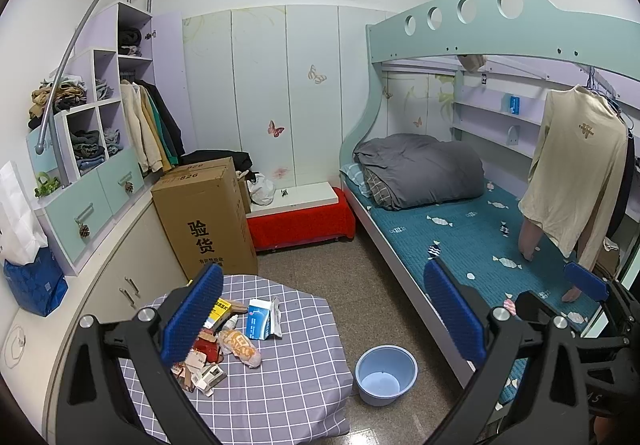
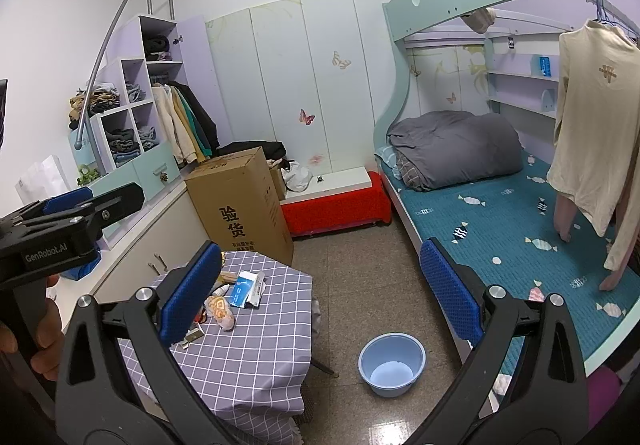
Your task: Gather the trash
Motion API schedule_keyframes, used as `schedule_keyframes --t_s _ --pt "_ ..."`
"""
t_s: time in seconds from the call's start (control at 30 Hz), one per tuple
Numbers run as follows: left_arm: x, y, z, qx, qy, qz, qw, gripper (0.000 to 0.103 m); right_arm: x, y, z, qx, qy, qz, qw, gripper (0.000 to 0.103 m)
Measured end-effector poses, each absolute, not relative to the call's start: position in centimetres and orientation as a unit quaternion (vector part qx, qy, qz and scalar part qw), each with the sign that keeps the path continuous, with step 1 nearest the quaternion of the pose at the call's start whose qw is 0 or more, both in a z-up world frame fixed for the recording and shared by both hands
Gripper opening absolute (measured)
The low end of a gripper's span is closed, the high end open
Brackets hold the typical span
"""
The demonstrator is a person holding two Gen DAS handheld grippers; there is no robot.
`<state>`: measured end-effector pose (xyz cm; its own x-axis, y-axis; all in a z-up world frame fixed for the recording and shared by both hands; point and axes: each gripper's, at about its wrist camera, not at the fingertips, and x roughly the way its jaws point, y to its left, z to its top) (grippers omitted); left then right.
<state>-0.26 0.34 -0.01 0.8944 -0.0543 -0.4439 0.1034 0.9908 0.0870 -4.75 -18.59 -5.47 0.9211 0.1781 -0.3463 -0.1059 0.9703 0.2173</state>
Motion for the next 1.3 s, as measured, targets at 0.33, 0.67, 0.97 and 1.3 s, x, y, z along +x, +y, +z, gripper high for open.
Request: schedule_keyframes --t_s 0.33,0.67,0.97,1.3 --pt "-0.30 0.48 -0.11 0.052 0.227 -0.039 0.972 0.099 -4.76 -18.54 -5.52 0.097 0.185 0.073 0.975 0.097" --pt "-0.40 0.57 -0.04 0.051 0.228 -0.040 0.972 0.099 -5.06 -18.42 -5.68 0.098 0.187 0.072 0.975 0.097" --pt "-0.18 0.41 -0.05 0.053 0.229 -0.041 0.971 0.099 -5.22 -18.48 -6.04 0.101 0.189 0.071 0.974 0.097" --pt "-0.14 0.43 -0.10 0.054 0.230 -0.042 0.971 0.099 -5.08 -18.60 -6.10 0.105 0.191 0.072 0.973 0.097"
